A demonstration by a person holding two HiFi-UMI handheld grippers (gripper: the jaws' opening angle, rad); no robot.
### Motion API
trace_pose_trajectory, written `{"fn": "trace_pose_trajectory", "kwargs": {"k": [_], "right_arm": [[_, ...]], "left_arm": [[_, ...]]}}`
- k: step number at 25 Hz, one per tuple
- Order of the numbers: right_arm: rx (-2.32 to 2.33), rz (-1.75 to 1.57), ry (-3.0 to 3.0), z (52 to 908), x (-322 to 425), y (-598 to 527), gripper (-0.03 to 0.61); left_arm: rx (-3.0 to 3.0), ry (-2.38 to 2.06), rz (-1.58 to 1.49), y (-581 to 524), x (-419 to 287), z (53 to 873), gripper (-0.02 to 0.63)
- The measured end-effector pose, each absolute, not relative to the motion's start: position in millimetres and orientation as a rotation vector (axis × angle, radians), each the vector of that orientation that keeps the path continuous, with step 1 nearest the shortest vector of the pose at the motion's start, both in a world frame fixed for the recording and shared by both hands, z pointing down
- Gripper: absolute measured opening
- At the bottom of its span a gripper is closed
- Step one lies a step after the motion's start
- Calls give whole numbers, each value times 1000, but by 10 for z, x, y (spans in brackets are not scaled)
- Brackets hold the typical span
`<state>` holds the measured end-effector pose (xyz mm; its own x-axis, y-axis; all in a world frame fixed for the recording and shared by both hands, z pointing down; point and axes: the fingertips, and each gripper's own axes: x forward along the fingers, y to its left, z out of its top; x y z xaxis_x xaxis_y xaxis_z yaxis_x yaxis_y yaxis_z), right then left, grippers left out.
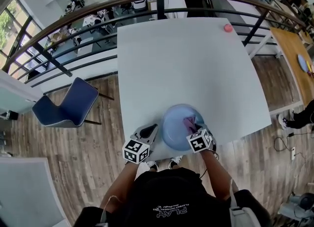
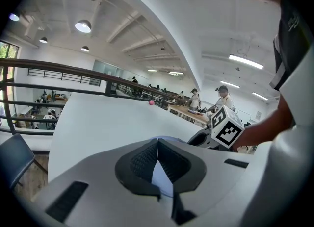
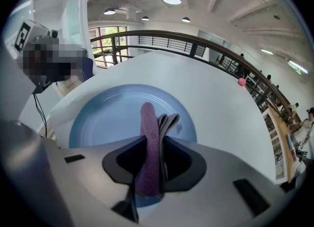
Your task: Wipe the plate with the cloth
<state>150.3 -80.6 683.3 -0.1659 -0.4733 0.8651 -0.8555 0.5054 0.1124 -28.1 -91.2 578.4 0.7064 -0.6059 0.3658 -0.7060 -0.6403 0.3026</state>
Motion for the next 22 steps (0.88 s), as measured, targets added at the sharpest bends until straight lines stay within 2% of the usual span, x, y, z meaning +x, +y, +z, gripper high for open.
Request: {"fn": "trace_pose_trajectory", "kwargs": {"k": [9, 22], "right_arm": [[1216, 499, -1858, 6694, 1490, -861, 106], [1458, 364, -2122, 5574, 1226, -1193, 106]], "left_arm": [[2488, -1027, 325, -872, -280, 5742, 12], [2532, -1147, 158, -1143, -511, 5145, 12]]}}
